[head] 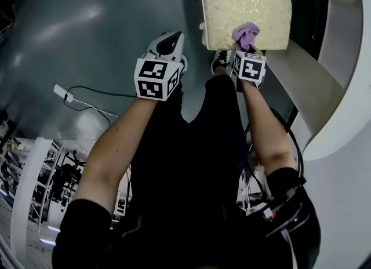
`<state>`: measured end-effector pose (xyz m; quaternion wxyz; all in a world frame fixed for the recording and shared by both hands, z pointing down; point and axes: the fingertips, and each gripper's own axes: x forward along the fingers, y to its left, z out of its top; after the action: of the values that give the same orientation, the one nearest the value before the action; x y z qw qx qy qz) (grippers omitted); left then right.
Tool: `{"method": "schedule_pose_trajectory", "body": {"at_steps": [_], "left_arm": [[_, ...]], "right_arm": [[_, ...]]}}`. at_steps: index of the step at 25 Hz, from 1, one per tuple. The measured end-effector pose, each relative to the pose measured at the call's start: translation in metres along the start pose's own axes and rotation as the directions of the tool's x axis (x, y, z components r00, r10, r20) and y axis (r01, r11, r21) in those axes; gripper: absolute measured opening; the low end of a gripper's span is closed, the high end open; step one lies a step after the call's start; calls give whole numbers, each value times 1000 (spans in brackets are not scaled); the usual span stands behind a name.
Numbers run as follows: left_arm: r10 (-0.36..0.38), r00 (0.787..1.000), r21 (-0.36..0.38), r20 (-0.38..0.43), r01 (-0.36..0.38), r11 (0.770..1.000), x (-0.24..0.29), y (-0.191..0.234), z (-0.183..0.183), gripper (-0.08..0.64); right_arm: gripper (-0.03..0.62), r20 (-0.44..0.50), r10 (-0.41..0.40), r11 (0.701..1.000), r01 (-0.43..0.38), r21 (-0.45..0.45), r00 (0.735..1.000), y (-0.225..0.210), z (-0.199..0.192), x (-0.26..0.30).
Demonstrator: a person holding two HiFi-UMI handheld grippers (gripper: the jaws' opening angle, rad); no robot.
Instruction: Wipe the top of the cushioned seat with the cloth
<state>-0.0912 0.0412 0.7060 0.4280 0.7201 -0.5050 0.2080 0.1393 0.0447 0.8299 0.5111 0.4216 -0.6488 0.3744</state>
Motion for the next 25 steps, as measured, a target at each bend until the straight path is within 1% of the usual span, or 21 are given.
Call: {"method": "schedule_pose_trajectory", "body": {"at_steps": [3,8,11,13,15,16,18,21,23,25], "left_arm": [[-5,1000,1,-4,5,1000,-7,12,-1,3],[15,1000,-1,-2,-15,1000,-20,28,-1,3],[25,1000,-5,-1,-25,1000,-25,36,-1,3],[29,1000,-9,5,-29,1000,-28,38,1,3],[29,1000,-11,9,-29,1000,-31,38,2,3],[28,1000,-9,10,-27,1000,-33,37,3,3],[22,1000,2,13,-22,1000,-36,36,7,3],[14,1000,21,13,-14,1000,-42,35,15,3],[7,1000,26,4,-7,1000,-42,28,17,3],[-5,1000,26,-3,5,1000,-35,13,19,3]], "right_arm": [[101,-12,11,1000,-11,-18,1000,19,-1,1],[101,-30,33,999,-34,-29,999,48,-2,1],[101,-36,66,997,-67,-38,997,67,-2,3],[101,-51,92,991,-96,-88,994,83,-3,4],[100,-63,98,983,-107,-150,993,97,-5,4],[98,-69,106,980,-115,-159,992,105,-6,4],[98,-73,145,980,-153,-128,987,121,-2,0],[98,-37,185,978,-187,-91,982,138,14,-18],[98,-6,199,978,-199,-60,980,135,23,-32],[98,21,214,976,-213,-31,977,121,31,-42]]}}
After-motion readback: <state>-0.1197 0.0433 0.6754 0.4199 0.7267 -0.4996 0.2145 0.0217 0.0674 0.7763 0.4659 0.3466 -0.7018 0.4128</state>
